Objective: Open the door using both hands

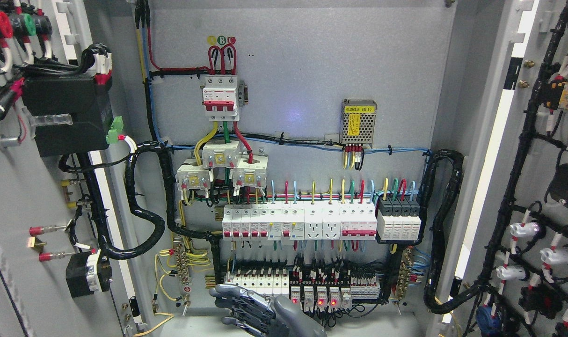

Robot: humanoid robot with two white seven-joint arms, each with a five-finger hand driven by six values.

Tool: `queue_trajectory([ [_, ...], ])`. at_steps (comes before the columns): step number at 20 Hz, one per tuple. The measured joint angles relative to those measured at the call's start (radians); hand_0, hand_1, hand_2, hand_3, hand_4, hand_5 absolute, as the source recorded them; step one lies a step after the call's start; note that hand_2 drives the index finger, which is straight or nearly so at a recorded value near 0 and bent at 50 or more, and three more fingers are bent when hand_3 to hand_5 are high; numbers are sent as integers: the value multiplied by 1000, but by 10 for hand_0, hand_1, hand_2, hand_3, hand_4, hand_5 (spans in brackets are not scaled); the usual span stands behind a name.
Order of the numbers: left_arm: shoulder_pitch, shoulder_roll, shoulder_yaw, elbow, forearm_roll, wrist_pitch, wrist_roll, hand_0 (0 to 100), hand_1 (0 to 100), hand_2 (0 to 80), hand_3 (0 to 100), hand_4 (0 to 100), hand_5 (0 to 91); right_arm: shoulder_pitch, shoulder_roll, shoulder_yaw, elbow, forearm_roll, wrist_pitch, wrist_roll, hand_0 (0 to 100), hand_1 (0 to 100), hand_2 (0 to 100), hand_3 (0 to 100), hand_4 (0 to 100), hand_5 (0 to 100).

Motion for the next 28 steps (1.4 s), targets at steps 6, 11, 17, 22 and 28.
queue_trajectory([
  [6, -2, 38, -11, -143, 0, -71, 0, 0, 0, 0, 0, 0, 0, 102, -53, -58, -108, -2, -73, -84, 0, 0, 0, 0, 0, 0],
  [11, -21, 56, -13, -230, 0, -125, 1, 0, 0, 0, 0, 0, 0, 186, -98, -113, -195, -2, -87, -98, 0, 0, 0, 0, 0, 0],
  [17, -66, 68, -11, -295, 1, -192, 4, 0, 0, 0, 0, 0, 0, 300, -153, -174, -269, -2, -184, -103, 0, 0, 0, 0, 0, 0],
  [22, -106, 72, -2, -327, 1, -226, 7, 0, 0, 0, 0, 0, 0, 388, -187, -204, -306, -2, -311, -103, 0, 0, 0, 0, 0, 0],
  [28, -157, 77, 24, -350, 25, -263, 9, 0, 0, 0, 0, 0, 0, 469, -213, -234, -333, -5, -414, -104, 0, 0, 0, 0, 0, 0],
])
